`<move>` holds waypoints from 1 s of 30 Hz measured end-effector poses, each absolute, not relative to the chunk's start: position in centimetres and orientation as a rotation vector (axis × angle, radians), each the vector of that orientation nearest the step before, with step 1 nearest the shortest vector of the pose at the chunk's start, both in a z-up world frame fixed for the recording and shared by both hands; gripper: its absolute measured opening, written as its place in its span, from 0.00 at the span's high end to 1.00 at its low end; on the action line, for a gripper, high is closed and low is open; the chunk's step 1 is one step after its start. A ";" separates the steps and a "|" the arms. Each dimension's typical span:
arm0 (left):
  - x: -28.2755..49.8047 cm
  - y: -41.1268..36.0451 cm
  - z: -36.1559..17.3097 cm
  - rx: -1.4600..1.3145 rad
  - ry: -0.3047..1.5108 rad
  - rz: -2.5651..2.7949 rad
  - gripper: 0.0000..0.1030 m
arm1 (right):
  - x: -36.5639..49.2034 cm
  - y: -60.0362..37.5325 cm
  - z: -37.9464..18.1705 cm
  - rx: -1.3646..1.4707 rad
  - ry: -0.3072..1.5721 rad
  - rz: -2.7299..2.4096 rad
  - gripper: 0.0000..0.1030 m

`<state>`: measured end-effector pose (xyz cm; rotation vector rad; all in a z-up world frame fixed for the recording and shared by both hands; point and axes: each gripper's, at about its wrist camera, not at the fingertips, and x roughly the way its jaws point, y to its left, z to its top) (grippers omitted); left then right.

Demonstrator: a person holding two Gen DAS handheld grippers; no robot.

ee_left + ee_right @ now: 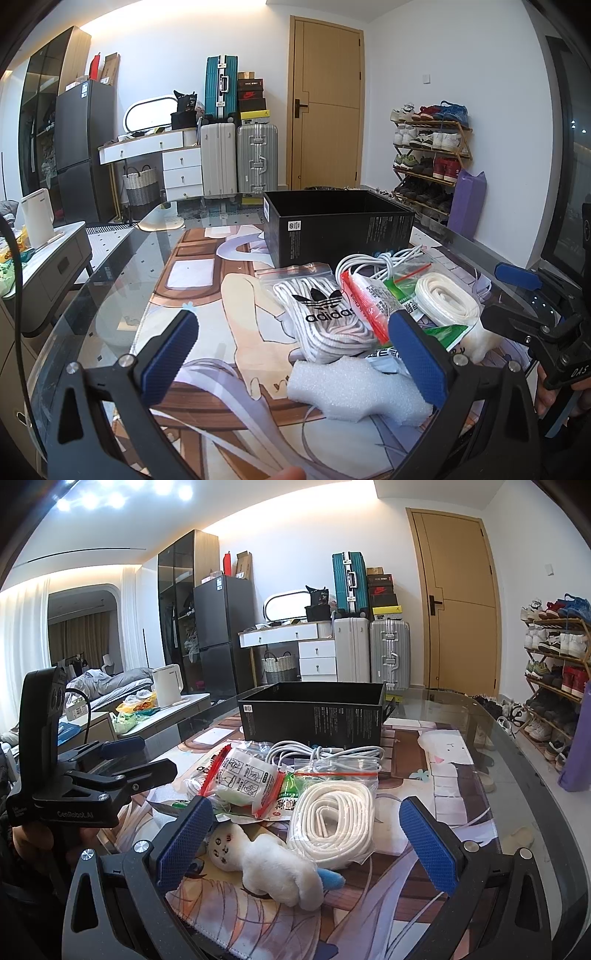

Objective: Organize soft objects

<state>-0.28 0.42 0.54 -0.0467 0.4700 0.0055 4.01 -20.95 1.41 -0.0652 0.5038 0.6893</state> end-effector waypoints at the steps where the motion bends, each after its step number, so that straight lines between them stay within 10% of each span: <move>1: -0.3 0.4 0.5 -0.047 0.469 0.006 0.00 | 4.0 -21.0 1.5 -0.066 0.504 0.689 0.00; 30: -0.4 0.5 0.7 -0.049 0.465 0.008 0.00 | 3.9 -20.7 1.3 -0.067 0.506 0.695 0.00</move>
